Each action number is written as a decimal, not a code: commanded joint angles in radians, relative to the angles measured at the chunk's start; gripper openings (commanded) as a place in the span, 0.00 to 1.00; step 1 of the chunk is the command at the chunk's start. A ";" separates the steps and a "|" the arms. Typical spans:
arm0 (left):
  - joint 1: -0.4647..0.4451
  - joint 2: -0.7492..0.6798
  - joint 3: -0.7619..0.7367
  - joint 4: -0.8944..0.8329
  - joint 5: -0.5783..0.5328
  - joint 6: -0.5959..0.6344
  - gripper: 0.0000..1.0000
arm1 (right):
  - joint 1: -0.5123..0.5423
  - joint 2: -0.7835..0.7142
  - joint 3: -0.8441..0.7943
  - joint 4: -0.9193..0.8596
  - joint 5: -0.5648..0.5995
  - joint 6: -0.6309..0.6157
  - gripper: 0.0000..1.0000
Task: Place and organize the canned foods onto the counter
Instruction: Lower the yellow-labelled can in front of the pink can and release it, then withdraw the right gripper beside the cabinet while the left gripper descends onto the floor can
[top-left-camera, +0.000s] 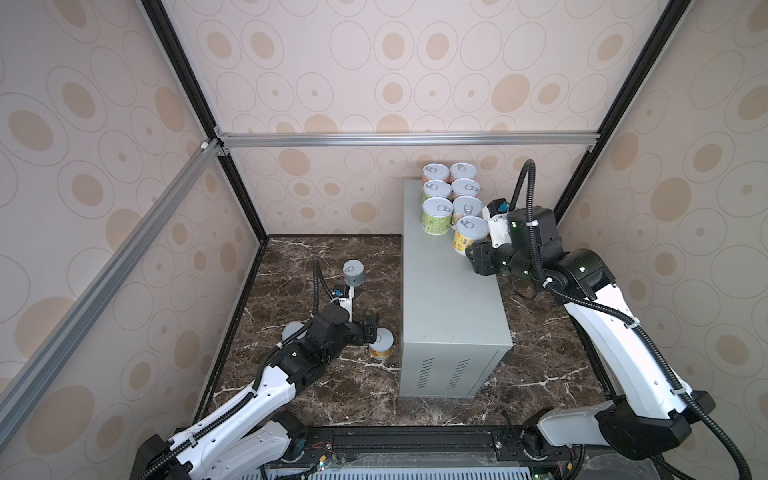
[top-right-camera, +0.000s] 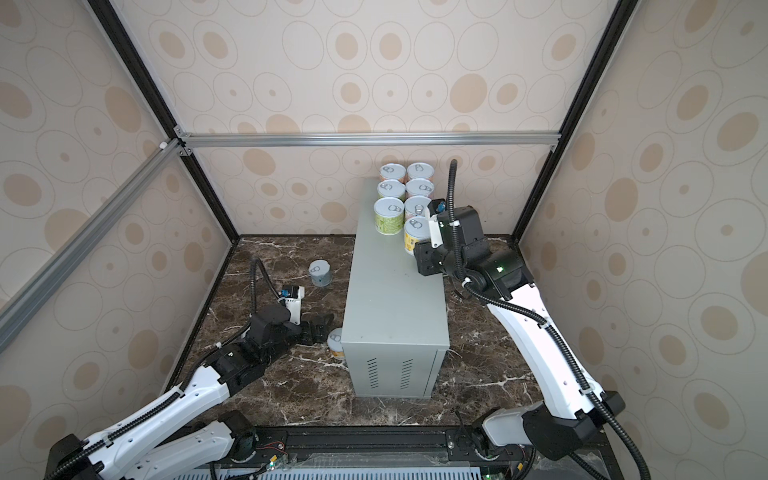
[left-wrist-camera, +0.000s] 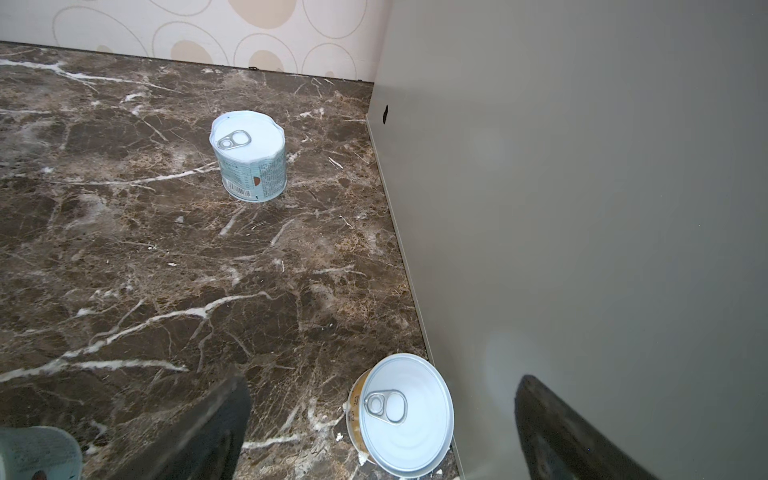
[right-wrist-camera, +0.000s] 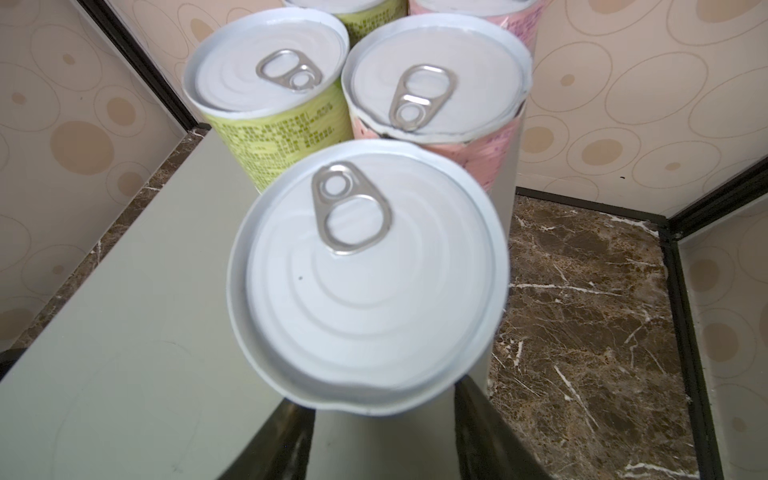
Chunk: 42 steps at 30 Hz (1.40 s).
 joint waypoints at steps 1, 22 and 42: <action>0.007 -0.017 0.057 -0.050 -0.011 0.002 0.99 | 0.006 -0.033 0.033 -0.020 -0.008 0.007 0.59; 0.006 -0.065 0.163 -0.299 -0.013 0.001 0.99 | 0.004 -0.405 -0.259 -0.062 0.232 0.060 0.88; 0.005 0.038 0.057 -0.219 0.073 -0.094 0.99 | -0.290 -0.523 -0.907 0.237 -0.023 0.309 1.00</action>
